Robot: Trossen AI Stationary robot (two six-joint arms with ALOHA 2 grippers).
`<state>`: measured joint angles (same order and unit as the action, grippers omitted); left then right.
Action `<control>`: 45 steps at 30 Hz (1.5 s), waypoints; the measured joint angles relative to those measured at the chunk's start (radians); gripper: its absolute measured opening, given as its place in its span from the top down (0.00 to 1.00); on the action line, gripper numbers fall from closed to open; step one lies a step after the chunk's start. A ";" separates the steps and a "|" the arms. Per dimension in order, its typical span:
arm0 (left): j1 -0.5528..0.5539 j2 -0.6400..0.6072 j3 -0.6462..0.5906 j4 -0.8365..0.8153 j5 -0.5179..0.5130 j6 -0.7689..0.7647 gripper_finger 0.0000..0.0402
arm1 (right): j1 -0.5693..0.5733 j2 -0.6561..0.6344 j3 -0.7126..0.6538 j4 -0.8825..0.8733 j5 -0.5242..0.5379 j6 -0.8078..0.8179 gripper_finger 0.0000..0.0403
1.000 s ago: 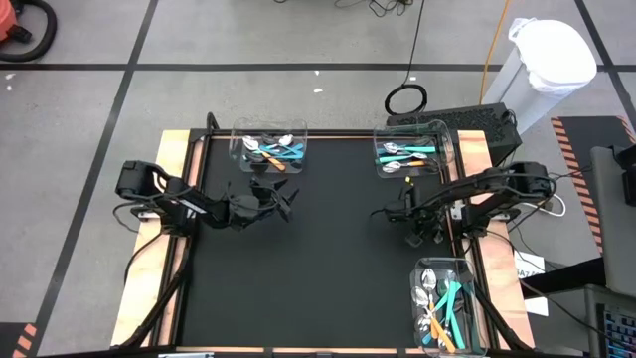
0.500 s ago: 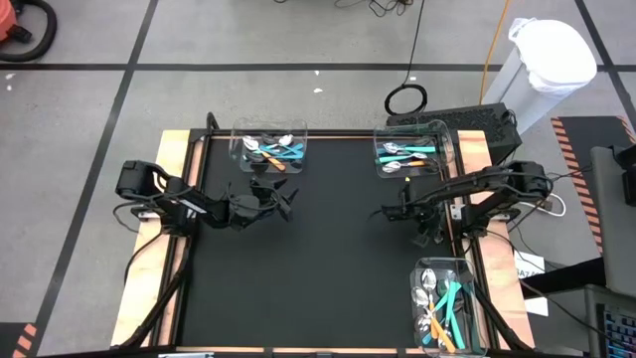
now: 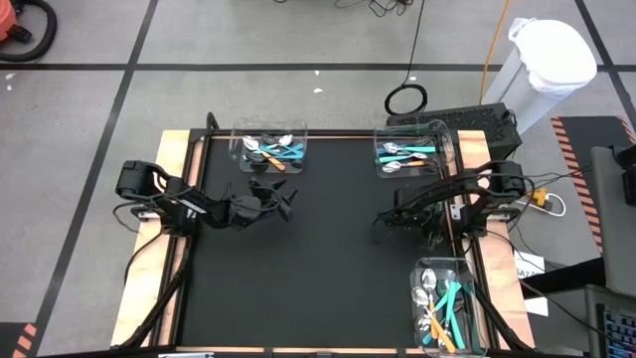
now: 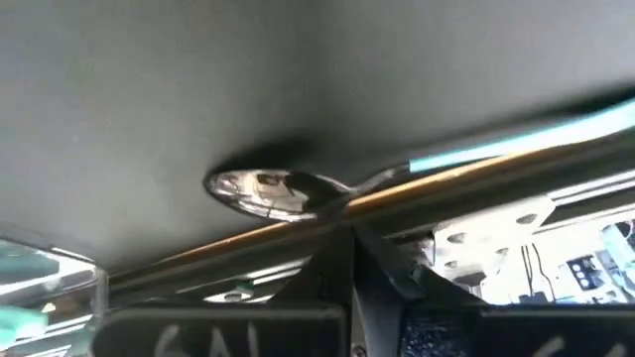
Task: Sort silverware by color (type)
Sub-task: Put the blue spoon into the bottom transparent bin
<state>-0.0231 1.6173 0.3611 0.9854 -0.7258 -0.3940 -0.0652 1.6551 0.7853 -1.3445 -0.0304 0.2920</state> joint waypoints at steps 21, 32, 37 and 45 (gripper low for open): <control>-0.005 0.000 0.000 -0.033 -0.041 -0.018 0.37 | 0.015 -0.064 0.107 0.150 0.038 -0.065 1.00; -0.006 0.000 0.000 -0.033 -0.043 -0.019 0.37 | 0.006 -0.206 0.184 0.157 0.176 0.121 0.99; -0.016 0.000 0.000 -0.033 -0.043 -0.019 0.37 | -0.005 -0.206 0.120 0.264 0.236 0.124 0.90; -0.019 0.000 0.000 -0.041 -0.043 -0.019 0.37 | -0.038 -0.205 0.044 0.458 0.214 0.064 0.58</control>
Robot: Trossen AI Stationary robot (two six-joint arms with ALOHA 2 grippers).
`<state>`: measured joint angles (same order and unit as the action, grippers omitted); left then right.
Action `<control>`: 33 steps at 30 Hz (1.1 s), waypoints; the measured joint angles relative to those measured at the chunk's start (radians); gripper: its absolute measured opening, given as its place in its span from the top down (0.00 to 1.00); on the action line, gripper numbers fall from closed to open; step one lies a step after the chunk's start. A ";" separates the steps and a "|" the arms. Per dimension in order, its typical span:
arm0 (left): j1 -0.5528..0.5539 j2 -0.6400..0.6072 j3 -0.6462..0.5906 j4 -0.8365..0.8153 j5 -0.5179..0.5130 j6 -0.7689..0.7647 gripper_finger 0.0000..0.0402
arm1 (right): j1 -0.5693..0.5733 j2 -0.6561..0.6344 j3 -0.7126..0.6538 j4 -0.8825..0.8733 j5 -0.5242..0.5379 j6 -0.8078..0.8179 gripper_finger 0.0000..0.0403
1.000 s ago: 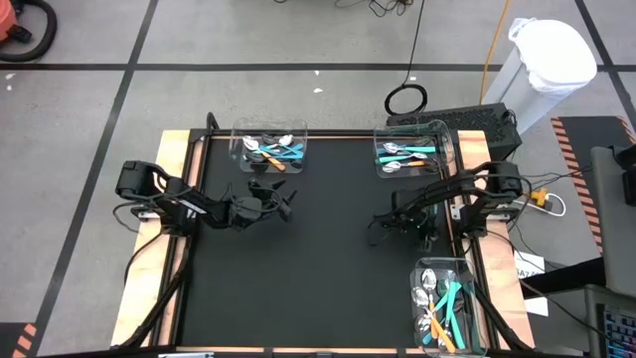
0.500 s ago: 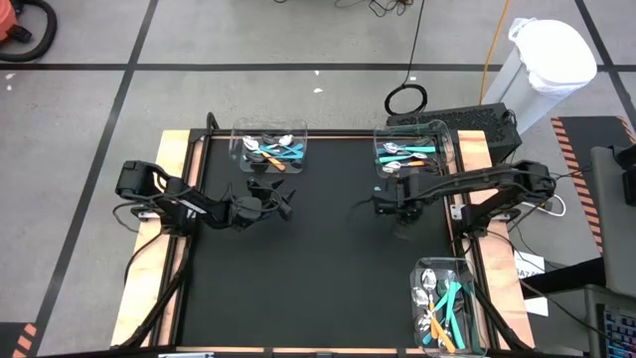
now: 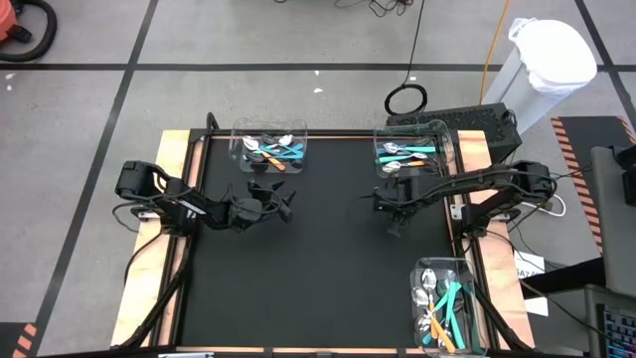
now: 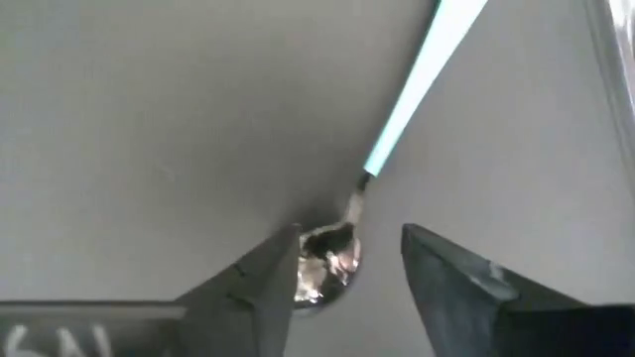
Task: Sort silverware by color (type)
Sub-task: Put the blue spoon into the bottom transparent bin
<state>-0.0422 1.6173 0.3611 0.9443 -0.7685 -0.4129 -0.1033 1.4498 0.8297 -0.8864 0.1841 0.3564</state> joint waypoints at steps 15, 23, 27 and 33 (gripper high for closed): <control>0.000 0.000 0.000 -0.018 0.000 0.000 0.37 | -0.054 -0.003 -0.110 0.128 -0.080 -0.014 0.76; 0.000 0.000 0.000 -0.022 0.000 0.000 0.37 | -0.048 -0.001 -0.102 0.131 -0.125 0.082 0.97; 0.000 0.000 0.000 -0.020 -0.028 0.000 0.37 | -0.002 0.000 -0.052 0.157 -0.138 0.132 0.98; -0.003 0.000 0.000 -0.038 -0.040 0.000 0.37 | 0.113 0.000 0.078 0.160 -0.138 0.164 0.99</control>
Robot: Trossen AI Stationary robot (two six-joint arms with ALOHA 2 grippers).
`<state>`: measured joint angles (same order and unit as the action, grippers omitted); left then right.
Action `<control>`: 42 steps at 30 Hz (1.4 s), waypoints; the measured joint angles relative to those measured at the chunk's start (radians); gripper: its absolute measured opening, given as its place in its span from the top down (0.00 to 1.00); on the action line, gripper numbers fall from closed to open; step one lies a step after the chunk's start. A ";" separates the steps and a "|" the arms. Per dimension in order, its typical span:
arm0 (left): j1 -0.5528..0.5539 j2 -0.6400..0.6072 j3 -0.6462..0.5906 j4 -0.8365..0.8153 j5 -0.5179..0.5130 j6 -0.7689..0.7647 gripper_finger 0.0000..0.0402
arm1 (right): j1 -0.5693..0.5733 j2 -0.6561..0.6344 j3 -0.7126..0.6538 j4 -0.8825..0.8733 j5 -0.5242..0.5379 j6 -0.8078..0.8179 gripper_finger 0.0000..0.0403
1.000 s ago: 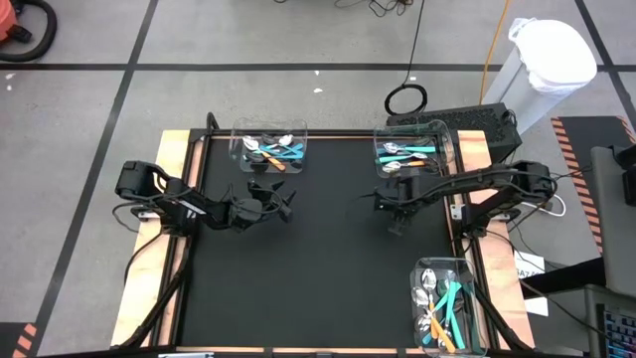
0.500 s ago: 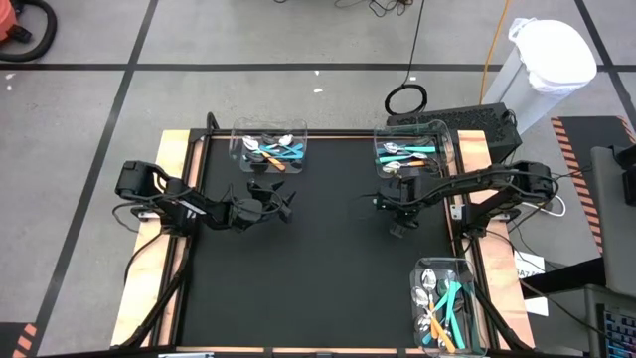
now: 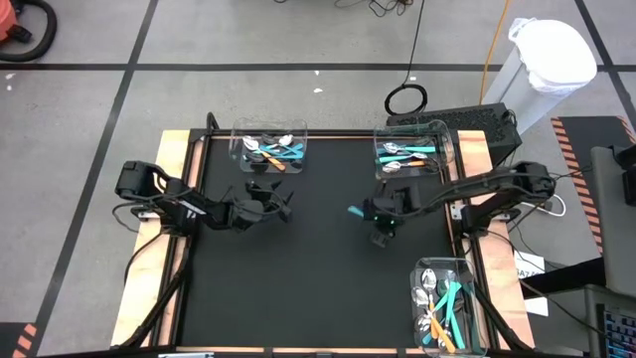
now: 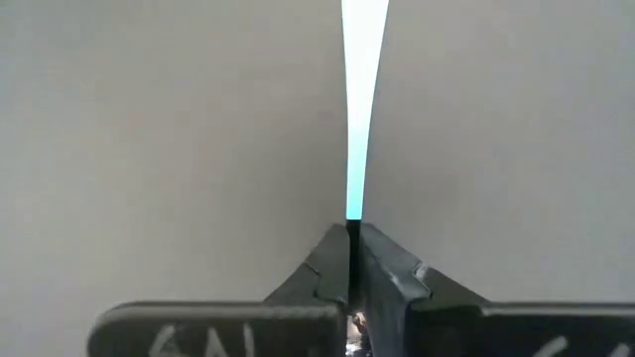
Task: Sort silverware by color (type)
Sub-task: Put the blue spoon into the bottom transparent bin
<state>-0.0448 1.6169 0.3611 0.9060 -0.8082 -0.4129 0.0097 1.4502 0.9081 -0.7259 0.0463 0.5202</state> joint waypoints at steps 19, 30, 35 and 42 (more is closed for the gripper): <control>-0.113 0.000 -0.001 -0.117 -0.119 -0.079 0.37 | 0.495 0.000 0.306 -0.036 0.003 0.391 0.99; -0.171 0.000 -0.002 -0.141 -0.153 -0.131 0.37 | 0.707 -0.001 0.383 -0.160 0.138 0.625 0.99; -0.212 0.000 -0.002 -0.141 -0.150 -0.132 0.37 | 0.811 -0.003 0.432 -0.281 0.147 0.773 0.99; -0.252 0.000 -0.002 -0.139 -0.162 -0.158 0.37 | 0.956 -0.004 0.547 -0.526 0.248 1.027 0.99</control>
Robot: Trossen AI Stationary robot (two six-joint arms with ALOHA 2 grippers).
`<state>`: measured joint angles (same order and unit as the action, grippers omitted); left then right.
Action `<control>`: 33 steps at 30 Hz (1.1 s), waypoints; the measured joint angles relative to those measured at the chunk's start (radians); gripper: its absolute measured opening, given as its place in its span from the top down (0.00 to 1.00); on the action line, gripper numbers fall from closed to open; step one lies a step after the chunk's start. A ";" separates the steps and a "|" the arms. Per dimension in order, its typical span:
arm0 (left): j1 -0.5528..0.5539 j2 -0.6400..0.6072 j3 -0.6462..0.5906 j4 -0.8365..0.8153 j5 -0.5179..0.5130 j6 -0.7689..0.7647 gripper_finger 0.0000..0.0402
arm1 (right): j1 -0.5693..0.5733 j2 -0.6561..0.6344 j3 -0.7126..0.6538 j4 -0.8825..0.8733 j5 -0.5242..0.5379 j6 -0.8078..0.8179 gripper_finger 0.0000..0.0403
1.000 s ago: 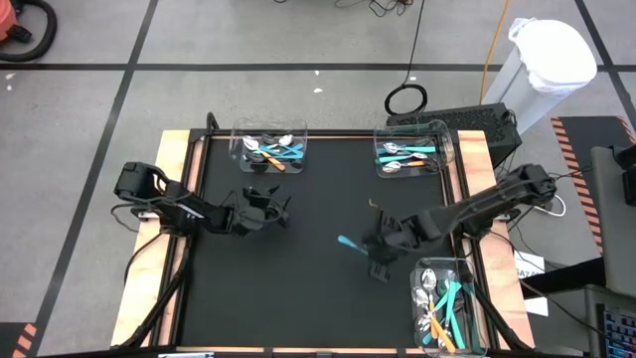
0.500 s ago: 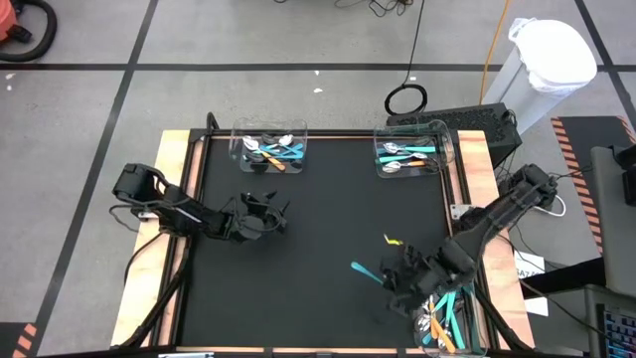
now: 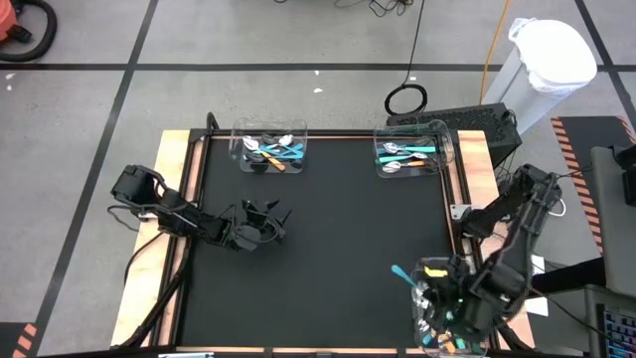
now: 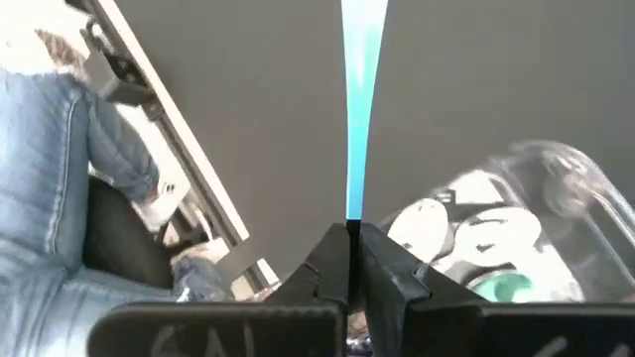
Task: Sort silverware by color (type)
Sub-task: Put the blue spoon into the bottom transparent bin, then return to Home Position
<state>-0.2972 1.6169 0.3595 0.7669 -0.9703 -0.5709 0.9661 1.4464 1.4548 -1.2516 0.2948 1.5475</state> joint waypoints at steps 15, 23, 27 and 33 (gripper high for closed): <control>-0.057 0.000 0.000 -0.027 -0.004 -0.001 0.37 | 0.195 0.076 0.018 -0.196 -0.135 0.496 0.97; -0.118 0.000 0.000 -0.027 -0.049 0.000 0.37 | 0.242 0.184 0.018 -0.178 -0.173 0.612 0.72; -0.161 0.000 0.003 -0.012 -0.052 0.029 0.37 | 0.232 0.172 0.018 -0.201 -0.161 0.596 0.58; -0.239 -0.008 0.030 0.101 -0.111 0.214 0.37 | 0.188 0.105 0.018 -0.319 0.355 0.548 0.50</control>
<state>-0.5359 1.6087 0.3895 0.8684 -1.0811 -0.3566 1.1539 1.5519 1.4727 -1.5705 0.6501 2.0951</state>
